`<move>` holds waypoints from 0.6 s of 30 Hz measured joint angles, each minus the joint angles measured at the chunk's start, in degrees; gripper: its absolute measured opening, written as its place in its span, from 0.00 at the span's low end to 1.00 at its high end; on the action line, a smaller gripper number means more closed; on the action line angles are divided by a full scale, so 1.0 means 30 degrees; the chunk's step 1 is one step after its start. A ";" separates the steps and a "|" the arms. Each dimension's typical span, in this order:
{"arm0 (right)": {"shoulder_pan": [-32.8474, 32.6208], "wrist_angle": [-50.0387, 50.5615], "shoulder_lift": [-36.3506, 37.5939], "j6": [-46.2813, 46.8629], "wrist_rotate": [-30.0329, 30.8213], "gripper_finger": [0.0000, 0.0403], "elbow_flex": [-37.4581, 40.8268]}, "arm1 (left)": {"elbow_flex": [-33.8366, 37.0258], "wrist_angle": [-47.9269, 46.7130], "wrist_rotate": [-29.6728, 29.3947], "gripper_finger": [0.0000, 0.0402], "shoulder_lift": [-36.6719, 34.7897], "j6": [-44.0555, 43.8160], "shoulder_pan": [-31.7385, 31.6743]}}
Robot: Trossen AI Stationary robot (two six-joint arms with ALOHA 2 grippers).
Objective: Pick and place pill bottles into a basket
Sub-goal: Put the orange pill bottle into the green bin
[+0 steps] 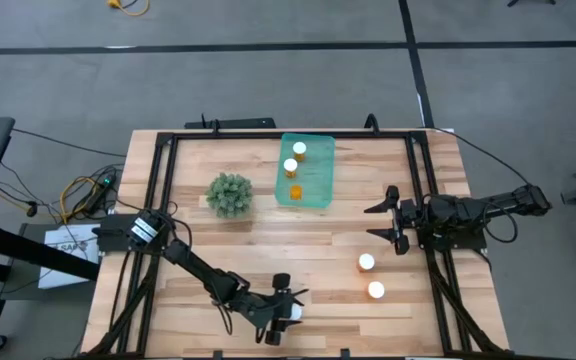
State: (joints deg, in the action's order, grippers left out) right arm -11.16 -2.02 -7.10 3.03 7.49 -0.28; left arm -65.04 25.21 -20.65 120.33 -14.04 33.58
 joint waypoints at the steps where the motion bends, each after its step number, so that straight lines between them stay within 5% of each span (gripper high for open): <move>1: 0.0000 0.0000 -0.0005 -0.0002 0.0000 0.66 0.0004 | 0.0000 0.0007 -0.0005 0.45 0.0000 0.0001 -0.0010; 8: 0.0000 0.0007 0.0002 -0.0002 0.0004 0.66 0.0004 | 0.0022 0.0078 -0.0544 0.44 -0.0575 0.0271 -0.0683; 14: 0.0000 0.0007 -0.0005 -0.0002 0.0004 0.66 0.0000 | 0.0022 0.0791 -0.3864 0.49 -0.3469 0.3509 -0.2241; 18: 0.0000 0.0011 0.0002 -0.0002 0.0000 0.66 0.0000 | 0.0015 0.1093 -0.3890 0.44 -0.5455 0.5402 -0.4180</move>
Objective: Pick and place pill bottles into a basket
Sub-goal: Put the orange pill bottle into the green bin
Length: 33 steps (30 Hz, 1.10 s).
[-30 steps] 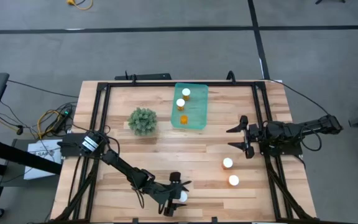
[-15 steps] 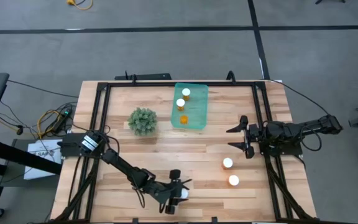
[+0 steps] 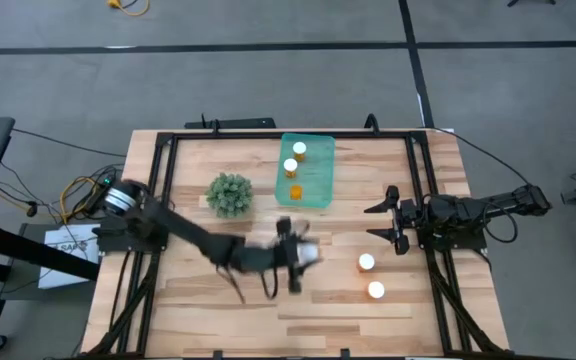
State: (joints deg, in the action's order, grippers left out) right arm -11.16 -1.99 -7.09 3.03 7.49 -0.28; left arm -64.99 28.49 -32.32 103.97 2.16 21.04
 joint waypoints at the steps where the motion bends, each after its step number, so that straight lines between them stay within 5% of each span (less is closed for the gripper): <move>1: 0.0000 -0.0004 0.0000 0.0000 0.0006 0.66 -0.0004 | -0.0007 0.0143 0.0307 0.44 -0.0444 0.0269 -0.0583; 14: 0.0000 -0.0004 -0.0007 0.0000 0.0000 0.66 -0.0003 | -0.1471 -0.1200 0.5325 0.44 -0.1432 -0.1614 -0.9083; 25: 0.0000 -0.0004 0.0000 0.0000 0.0003 0.66 -0.0002 | -0.7769 -0.7914 0.7268 0.47 0.3035 -0.1421 -1.2255; 33: 0.0000 -0.0001 -0.0007 0.0000 0.0000 0.66 0.0000 | -1.1596 -0.9358 0.8177 0.45 0.6766 -0.3011 -1.3554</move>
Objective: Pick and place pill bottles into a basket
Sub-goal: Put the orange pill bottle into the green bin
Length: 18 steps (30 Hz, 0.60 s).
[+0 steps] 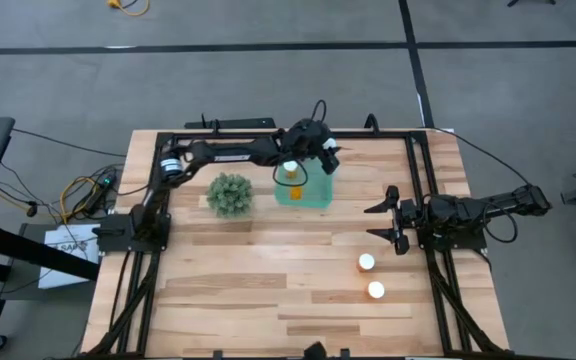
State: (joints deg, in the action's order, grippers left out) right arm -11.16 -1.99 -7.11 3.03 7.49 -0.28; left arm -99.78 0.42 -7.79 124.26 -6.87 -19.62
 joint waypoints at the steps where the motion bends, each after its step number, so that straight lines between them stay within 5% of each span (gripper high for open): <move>1: 0.0000 -0.0003 0.0007 0.0000 0.0000 0.66 0.0003 | -0.0274 0.0074 0.0002 0.46 0.0407 -0.0392 -0.0112; 18: 0.0000 0.0004 0.0007 0.0007 -0.0007 0.66 -0.0004 | -0.0456 -0.0713 -0.1911 0.47 0.1764 -0.3577 -0.0663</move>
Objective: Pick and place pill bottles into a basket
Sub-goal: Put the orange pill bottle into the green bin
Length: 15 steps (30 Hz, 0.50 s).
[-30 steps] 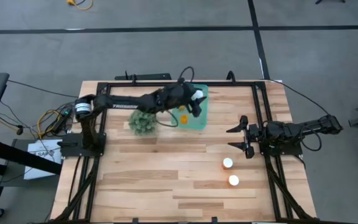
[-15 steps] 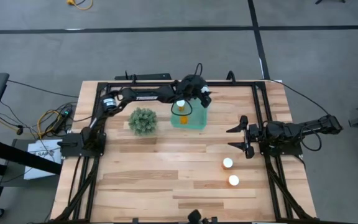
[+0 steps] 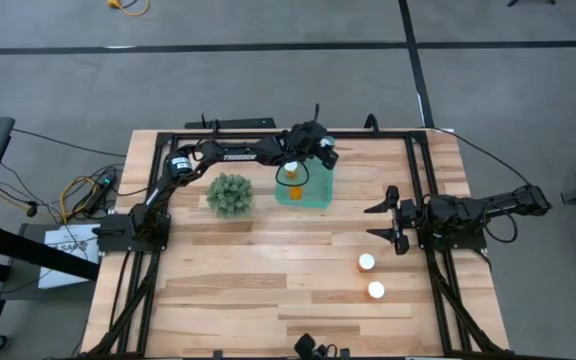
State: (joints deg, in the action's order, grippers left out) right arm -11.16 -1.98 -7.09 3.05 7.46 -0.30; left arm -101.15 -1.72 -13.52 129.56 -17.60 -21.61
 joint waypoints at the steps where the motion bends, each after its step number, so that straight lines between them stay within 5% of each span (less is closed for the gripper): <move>1: 0.0000 -0.0001 -0.0001 -0.0007 0.0007 0.66 0.0004 | 0.0001 -0.0187 -0.0115 0.47 0.0000 0.0013 0.0000; 15: 0.0000 -0.0010 -0.0001 -0.0004 0.0007 0.66 0.0004 | 0.0029 0.0435 -0.0219 0.46 0.0780 -0.0163 0.0226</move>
State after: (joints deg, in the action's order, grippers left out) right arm -11.16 -2.01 -7.10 3.04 7.49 -0.28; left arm -101.06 -0.42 -14.18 131.90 -18.09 -20.93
